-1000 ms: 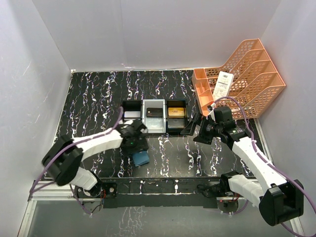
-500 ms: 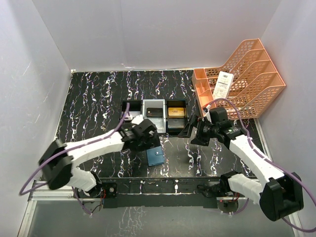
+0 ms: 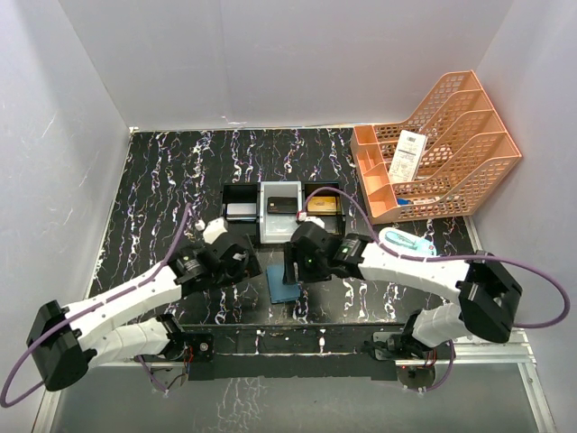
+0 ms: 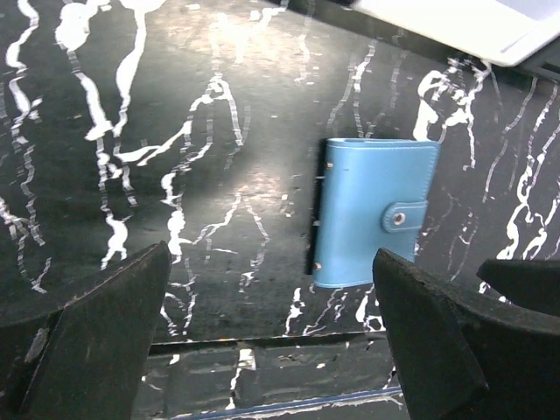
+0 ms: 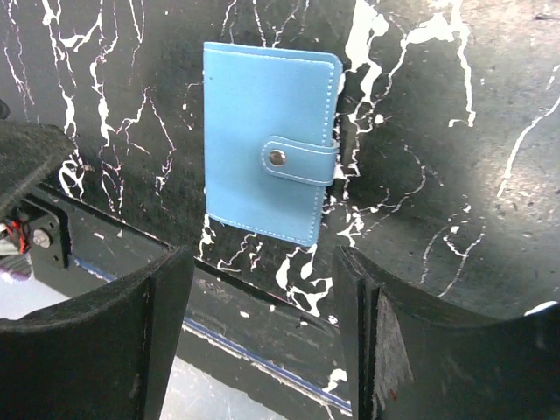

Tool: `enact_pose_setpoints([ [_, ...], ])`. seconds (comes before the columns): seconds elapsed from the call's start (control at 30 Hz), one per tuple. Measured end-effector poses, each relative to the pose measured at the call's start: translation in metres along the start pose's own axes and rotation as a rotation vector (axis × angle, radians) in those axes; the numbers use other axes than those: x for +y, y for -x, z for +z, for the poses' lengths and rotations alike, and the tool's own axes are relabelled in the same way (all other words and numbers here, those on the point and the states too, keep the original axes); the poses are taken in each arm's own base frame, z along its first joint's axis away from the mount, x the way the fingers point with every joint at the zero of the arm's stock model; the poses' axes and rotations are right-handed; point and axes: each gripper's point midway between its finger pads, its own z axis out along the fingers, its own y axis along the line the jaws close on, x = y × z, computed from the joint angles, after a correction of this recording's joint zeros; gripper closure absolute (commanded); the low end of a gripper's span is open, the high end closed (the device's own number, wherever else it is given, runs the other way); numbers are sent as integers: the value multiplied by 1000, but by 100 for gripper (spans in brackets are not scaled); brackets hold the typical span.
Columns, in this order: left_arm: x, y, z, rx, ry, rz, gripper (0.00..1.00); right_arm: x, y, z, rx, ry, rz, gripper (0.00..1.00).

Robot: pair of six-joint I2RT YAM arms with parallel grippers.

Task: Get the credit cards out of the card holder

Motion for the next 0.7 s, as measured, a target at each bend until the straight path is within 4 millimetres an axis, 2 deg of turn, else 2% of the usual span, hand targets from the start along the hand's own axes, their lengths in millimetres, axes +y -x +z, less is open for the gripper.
enact_pose_setpoints([
  [0.1,17,0,0,-13,8,-51,1,9,-5,6,-26,-42,-30,37],
  [0.27,38,-4,4,-19,10,-109,1,17,0,14,-48,-104,-63,50],
  [0.4,36,-4,5,-12,-8,-116,1,14,5,22,-57,-167,-70,54],
  [0.57,31,-5,5,2,-27,-116,1,-1,-3,36,-23,-239,-80,58],
  [0.7,24,-6,7,13,-52,-110,1,-3,-4,48,8,-280,-108,60],
])
